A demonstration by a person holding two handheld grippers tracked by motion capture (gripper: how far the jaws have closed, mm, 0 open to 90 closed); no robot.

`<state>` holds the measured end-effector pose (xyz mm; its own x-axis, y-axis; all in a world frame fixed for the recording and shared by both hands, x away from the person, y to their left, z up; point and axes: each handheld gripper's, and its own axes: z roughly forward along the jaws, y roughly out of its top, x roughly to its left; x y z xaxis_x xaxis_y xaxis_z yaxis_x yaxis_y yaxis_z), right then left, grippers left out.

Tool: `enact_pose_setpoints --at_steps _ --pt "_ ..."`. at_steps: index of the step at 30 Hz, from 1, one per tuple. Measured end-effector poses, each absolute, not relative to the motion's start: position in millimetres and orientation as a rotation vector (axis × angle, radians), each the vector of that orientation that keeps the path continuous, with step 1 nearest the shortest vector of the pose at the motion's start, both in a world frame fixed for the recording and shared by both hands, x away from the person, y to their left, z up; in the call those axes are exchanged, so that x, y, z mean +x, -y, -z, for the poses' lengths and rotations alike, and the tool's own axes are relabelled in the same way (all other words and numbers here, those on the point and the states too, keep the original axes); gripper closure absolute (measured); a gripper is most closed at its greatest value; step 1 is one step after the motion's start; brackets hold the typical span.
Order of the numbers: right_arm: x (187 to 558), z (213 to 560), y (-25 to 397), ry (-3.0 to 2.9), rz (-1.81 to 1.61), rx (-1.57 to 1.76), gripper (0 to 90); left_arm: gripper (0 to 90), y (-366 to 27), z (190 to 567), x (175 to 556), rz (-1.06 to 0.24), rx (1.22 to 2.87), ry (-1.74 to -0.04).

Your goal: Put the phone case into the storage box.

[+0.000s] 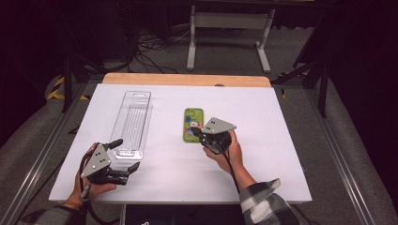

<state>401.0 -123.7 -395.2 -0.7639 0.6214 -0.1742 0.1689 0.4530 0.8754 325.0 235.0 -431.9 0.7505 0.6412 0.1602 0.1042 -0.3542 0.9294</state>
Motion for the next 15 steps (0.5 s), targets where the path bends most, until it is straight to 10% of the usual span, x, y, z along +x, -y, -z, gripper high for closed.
enact_pose_setpoints --at_steps 15 --pt "439 423 85 -2.465 -1.091 0.65 90.0 7.0 -231 433 324 -0.617 1.896 -0.571"
